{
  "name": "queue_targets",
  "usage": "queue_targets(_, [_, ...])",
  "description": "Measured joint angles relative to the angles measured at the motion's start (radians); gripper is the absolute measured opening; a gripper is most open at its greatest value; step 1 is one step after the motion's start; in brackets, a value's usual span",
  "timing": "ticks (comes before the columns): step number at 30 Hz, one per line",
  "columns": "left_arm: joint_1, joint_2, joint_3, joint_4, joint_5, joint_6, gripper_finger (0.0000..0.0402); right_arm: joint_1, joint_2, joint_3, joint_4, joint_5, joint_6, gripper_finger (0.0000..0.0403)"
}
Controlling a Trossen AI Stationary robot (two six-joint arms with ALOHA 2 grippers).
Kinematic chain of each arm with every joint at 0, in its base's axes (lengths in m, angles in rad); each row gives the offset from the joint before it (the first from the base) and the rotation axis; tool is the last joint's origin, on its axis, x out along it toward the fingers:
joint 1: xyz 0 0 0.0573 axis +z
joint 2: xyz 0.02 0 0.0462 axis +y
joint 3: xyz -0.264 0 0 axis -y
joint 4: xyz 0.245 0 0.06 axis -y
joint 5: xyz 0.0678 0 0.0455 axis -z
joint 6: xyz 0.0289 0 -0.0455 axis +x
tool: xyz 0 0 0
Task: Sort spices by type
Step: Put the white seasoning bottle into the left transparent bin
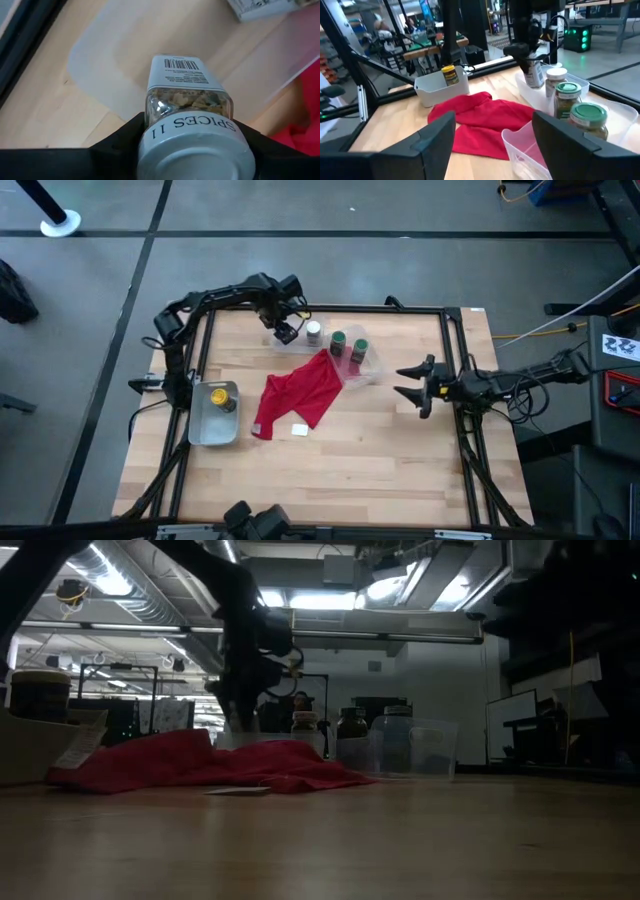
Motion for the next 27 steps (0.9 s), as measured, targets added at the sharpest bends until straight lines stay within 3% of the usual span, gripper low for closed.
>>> queue_targets(5, [0.000,0.007,0.000,0.003,0.003,0.013,0.0210,0.000,-0.133,-0.084,0.000,0.000,0.020,0.0264])
queue_targets(13, [0.000,0.007,0.000,0.042,0.004,0.047,0.0212,0.000,-0.278,-0.169,-0.003,0.000,0.047,0.0264])
queue_targets(27, [-0.001,0.007,0.065,-0.114,0.003,0.062,0.0215,0.000,-0.308,-0.177,-0.054,0.000,0.046,0.0264])
